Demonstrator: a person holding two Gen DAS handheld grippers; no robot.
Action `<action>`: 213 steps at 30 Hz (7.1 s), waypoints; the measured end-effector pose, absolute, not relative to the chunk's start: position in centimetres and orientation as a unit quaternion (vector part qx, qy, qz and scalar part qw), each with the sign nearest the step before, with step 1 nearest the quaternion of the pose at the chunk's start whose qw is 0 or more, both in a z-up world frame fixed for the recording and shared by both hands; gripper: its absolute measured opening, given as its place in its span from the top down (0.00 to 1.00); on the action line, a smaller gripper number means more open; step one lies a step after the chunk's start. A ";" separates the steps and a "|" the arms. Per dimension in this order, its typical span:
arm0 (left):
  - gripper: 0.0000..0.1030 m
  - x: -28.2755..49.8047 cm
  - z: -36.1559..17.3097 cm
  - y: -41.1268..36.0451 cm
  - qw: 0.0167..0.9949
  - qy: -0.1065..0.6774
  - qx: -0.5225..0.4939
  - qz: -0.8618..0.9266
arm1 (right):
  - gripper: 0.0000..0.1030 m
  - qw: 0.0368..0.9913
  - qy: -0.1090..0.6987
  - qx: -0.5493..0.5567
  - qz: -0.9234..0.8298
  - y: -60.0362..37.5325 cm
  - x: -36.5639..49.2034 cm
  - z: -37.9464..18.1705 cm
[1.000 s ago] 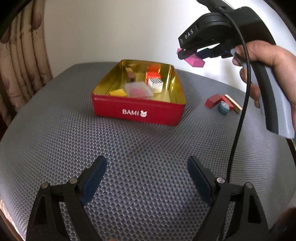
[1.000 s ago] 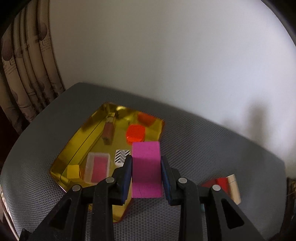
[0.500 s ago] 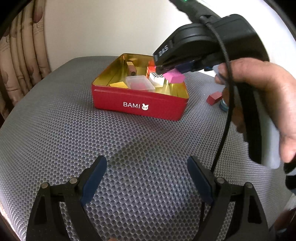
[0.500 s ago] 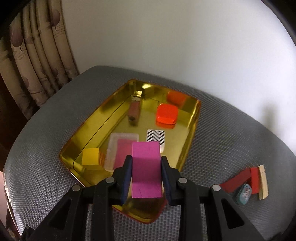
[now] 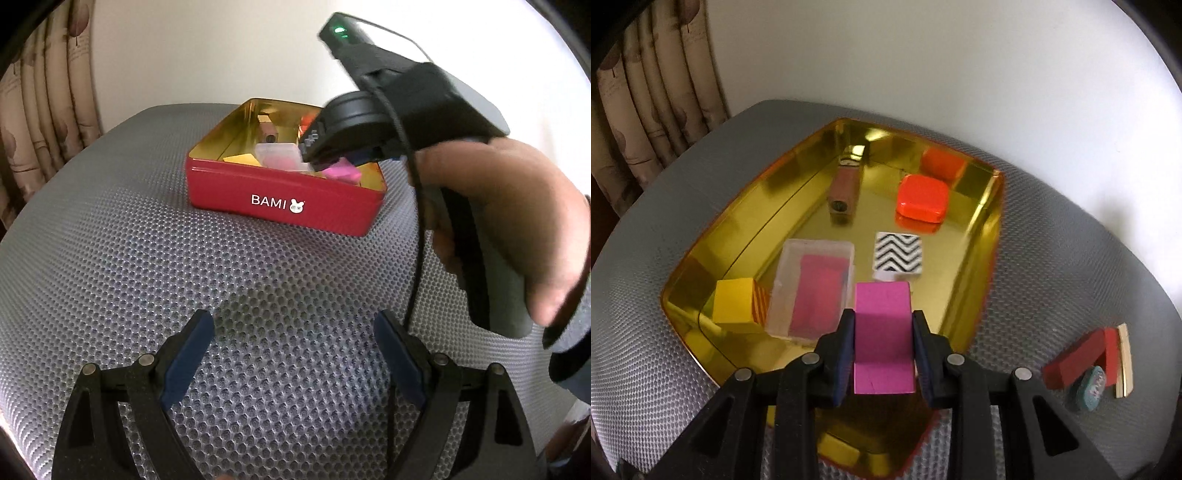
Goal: Organize rigid objects
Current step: 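Carry the pink block over the tin with the right tool and release it, then grasp the dark red bar with the left tool, then carry the dark red bar over the tin with the left tool and release it, then grasp the blue dog-print tin with the right tool, then carry the blue dog-print tin over the red tin with the right tool and release it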
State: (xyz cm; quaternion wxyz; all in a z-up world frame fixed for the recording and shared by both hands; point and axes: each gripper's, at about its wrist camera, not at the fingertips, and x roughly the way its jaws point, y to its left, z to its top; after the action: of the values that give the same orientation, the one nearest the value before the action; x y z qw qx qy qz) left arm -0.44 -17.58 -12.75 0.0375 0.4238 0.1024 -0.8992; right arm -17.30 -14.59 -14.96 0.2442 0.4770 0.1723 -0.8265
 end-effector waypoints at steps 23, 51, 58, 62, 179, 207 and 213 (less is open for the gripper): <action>0.11 0.8 -11.8 -16.3 0.041 0.086 0.411 -0.907 | 0.34 0.284 0.058 0.365 -0.885 -2.8 -12.8 -7.3; 0.41 -23.7 -12.1 1.7 -0.207 -0.284 0.496 -0.794 | 0.34 0.185 -0.140 0.378 -0.896 20.1 -12.8 -18.3; 0.82 -26.5 -13.0 1.6 -0.220 -0.170 0.531 -0.800 | 0.34 0.180 -0.200 0.393 -0.879 21.3 -13.3 -19.3; 0.82 -26.1 -11.8 2.2 -0.192 -0.148 0.522 -0.818 | 0.34 0.182 -0.201 0.396 -0.877 20.9 -13.4 -19.4; 0.01 -0.4 -9.6 -10.4 0.008 0.022 0.359 -0.933 | 0.70 0.089 0.018 0.456 -0.885 10.2 -19.1 -17.4; 0.01 0.0 -13.1 -13.0 0.060 0.100 0.359 -0.926 | 0.70 0.111 0.112 0.288 -0.945 4.3 -14.1 5.4; 0.01 -0.2 -13.6 -13.1 0.066 0.103 0.367 -0.922 | 0.70 0.117 0.120 0.275 -0.947 2.4 -13.5 7.3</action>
State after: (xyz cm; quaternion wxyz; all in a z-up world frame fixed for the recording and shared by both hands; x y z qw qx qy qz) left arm -0.22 -13.11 -13.56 0.0656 0.3675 0.1027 -0.9220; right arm -13.52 2.39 7.34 0.1171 0.2750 0.1196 -0.9468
